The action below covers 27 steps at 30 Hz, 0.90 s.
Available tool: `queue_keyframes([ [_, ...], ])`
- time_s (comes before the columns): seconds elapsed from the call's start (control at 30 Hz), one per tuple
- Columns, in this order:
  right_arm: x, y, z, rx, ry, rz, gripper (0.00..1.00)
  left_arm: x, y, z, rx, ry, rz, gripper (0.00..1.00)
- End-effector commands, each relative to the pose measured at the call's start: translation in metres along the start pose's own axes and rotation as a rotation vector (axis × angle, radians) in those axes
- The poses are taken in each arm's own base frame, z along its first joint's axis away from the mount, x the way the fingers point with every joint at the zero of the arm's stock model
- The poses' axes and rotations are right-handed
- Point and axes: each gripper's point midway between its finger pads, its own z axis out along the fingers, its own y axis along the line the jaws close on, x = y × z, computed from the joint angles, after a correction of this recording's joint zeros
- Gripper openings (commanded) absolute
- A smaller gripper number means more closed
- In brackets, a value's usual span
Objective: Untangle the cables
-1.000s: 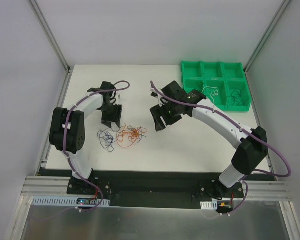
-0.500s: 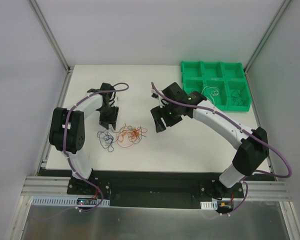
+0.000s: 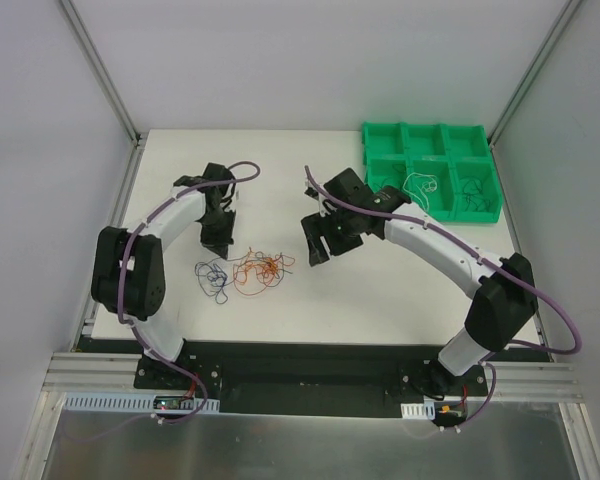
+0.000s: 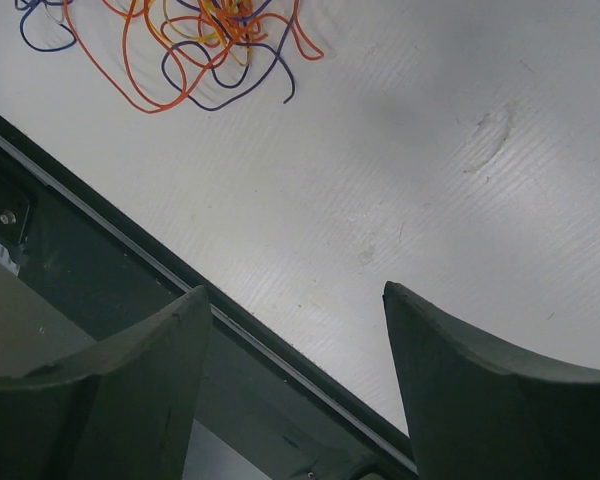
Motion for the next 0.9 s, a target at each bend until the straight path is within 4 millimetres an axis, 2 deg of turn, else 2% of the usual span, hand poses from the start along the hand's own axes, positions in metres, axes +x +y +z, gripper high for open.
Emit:
queue_keyframes([
  [0.0,-0.016,0.010,-0.022,-0.024,-0.096,0.041,0.72,-0.014,-0.009,-0.058,-0.038,-0.128,-0.067,0.00],
  [0.1,-0.024,0.010,-0.035,-0.021,-0.146,0.083,0.73,-0.018,-0.009,-0.100,-0.056,-0.215,-0.173,0.00],
  [0.23,-0.047,0.020,-0.060,-0.056,-0.244,0.057,0.73,-0.030,-0.022,-0.184,0.029,-0.436,-0.285,0.00],
  [0.33,-0.071,0.043,-0.079,-0.149,-0.368,-0.008,0.74,-0.035,-0.052,-0.246,0.223,-0.567,-0.324,0.00],
  [0.4,-0.090,0.063,-0.093,-0.214,-0.461,-0.048,0.76,-0.033,-0.070,-0.279,0.343,-0.612,-0.346,0.00],
  [0.47,-0.106,0.088,-0.108,-0.287,-0.547,-0.103,0.79,-0.032,-0.087,-0.310,0.458,-0.649,-0.354,0.00],
  [0.57,-0.122,0.121,-0.118,-0.367,-0.654,-0.189,0.82,-0.028,-0.112,-0.348,0.633,-0.655,-0.355,0.00],
  [0.67,-0.130,0.148,-0.113,-0.435,-0.695,-0.228,0.83,-0.026,-0.132,-0.377,0.779,-0.649,-0.360,0.00],
  [0.73,-0.133,0.153,-0.102,-0.405,-0.675,-0.249,0.83,-0.026,-0.138,-0.389,0.831,-0.662,-0.351,0.00],
  [0.8,-0.133,0.139,-0.089,-0.326,-0.624,-0.207,0.84,-0.027,-0.139,-0.383,0.823,-0.654,-0.338,0.00],
  [0.87,-0.124,0.125,-0.077,-0.287,-0.563,-0.175,0.83,-0.024,-0.134,-0.363,0.790,-0.620,-0.358,0.00],
])
